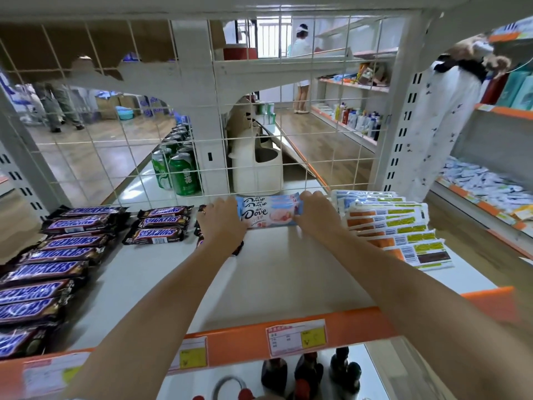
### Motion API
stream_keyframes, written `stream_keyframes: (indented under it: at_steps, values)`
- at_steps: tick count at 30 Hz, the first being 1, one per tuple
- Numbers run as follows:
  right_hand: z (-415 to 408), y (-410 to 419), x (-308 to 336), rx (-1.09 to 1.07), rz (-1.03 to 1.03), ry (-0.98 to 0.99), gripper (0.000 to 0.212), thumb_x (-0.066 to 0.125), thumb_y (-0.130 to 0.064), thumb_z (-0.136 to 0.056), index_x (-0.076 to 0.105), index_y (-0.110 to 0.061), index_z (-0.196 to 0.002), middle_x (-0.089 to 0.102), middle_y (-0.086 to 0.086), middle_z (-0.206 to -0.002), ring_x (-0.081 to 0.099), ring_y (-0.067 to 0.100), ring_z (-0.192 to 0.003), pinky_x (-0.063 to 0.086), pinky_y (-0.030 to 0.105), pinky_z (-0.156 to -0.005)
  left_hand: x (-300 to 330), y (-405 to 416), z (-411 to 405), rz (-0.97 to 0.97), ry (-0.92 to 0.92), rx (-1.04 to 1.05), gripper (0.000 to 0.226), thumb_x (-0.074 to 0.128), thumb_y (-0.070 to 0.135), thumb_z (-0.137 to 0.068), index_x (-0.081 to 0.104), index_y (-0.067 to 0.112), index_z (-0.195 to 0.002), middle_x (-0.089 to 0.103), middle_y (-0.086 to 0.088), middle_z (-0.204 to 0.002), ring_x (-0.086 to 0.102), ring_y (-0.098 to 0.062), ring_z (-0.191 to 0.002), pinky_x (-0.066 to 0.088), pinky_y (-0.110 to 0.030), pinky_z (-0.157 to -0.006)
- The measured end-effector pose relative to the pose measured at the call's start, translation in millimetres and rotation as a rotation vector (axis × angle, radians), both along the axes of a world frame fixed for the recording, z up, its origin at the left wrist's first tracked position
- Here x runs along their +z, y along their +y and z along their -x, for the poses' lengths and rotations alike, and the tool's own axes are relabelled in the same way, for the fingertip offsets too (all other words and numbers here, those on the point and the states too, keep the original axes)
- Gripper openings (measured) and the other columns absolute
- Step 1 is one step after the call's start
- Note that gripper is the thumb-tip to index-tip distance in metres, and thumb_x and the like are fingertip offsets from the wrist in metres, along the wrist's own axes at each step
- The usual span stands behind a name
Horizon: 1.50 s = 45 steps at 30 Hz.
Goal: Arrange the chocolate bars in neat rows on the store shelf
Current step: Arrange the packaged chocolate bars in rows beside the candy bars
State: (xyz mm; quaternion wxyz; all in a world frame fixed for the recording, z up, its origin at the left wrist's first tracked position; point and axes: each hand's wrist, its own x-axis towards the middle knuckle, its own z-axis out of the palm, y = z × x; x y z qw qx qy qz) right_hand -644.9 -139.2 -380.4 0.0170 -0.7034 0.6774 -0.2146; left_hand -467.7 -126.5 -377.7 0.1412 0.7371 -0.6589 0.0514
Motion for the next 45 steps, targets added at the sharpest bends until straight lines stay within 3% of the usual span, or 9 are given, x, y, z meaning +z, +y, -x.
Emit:
stream_keyframes:
  at_steps: [7,13,19,24,31,37,45]
  values:
    - [4.1,24.0,10.2,0.058,-0.028,0.009,0.047,0.060,-0.032,-0.089,0.044,-0.010,-0.128,0.053,0.010,-0.121,0.057,0.019,-0.104,0.046,0.026,-0.081,7.6,23.2,12.9,0.002,0.059,-0.140,0.042,0.055,0.035,-0.090,0.048,0.011,-0.124,0.050,-0.010,-0.124,0.047,-0.028,-0.115,0.038,-0.040,-0.094]
    - [19.0,51.6,24.0,0.063,0.019,0.067,0.043,0.057,-0.026,-0.092,0.046,-0.009,-0.129,0.054,0.010,-0.126,0.056,0.022,-0.111,0.046,0.029,-0.087,19.2,50.7,40.5,0.010,0.193,-0.253,0.029,0.052,0.029,-0.089,0.056,0.007,-0.107,0.060,-0.012,-0.107,0.057,-0.027,-0.097,0.045,-0.034,-0.075]
    - [45.3,78.9,30.3,0.061,0.032,0.035,0.046,0.062,-0.027,-0.089,0.047,-0.008,-0.129,0.053,0.011,-0.131,0.051,0.026,-0.120,0.042,0.034,-0.097,22.8,71.3,71.4,0.015,0.180,-0.371,0.041,0.051,0.036,-0.092,0.053,0.005,-0.121,0.055,-0.011,-0.120,0.053,-0.024,-0.109,0.044,-0.032,-0.085]
    - [77.4,94.8,34.8,0.067,-0.016,0.047,0.041,0.058,-0.020,-0.089,0.048,-0.008,-0.127,0.053,0.010,-0.130,0.050,0.026,-0.122,0.040,0.030,-0.098,24.9,89.5,97.0,-0.011,0.132,-0.387,0.061,0.050,0.039,-0.093,0.034,0.005,-0.141,0.046,-0.012,-0.137,0.043,-0.026,-0.126,0.040,-0.037,-0.100]
    - [128.2,119.8,43.0,-0.038,-0.066,0.068,0.052,0.056,-0.026,-0.093,0.038,-0.011,-0.140,0.043,0.008,-0.143,0.043,0.025,-0.131,0.038,0.035,-0.106,31.8,111.1,130.1,-0.039,0.134,-0.427,0.051,0.051,0.038,-0.093,0.044,0.007,-0.133,0.044,-0.012,-0.139,0.041,-0.027,-0.128,0.039,-0.038,-0.099]
    - [162.2,145.1,42.2,-0.033,-0.060,0.085,0.045,0.063,-0.023,-0.088,0.051,-0.007,-0.128,0.054,0.010,-0.131,0.051,0.027,-0.119,0.044,0.040,-0.096,32.5,131.0,156.4,-0.040,0.141,-0.494,0.047,0.050,0.036,-0.093,0.046,0.008,-0.130,0.051,-0.011,-0.127,0.047,-0.027,-0.120,0.041,-0.034,-0.093]
    - [180.1,160.0,39.3,0.017,-0.180,0.195,0.046,0.060,-0.020,-0.089,0.046,-0.009,-0.131,0.053,0.012,-0.129,0.050,0.027,-0.117,0.044,0.035,-0.092,31.6,142.0,171.3,-0.052,0.134,-0.545,0.043,0.048,0.033,-0.094,0.047,0.010,-0.131,0.051,-0.011,-0.131,0.049,-0.027,-0.120,0.041,-0.034,-0.094]
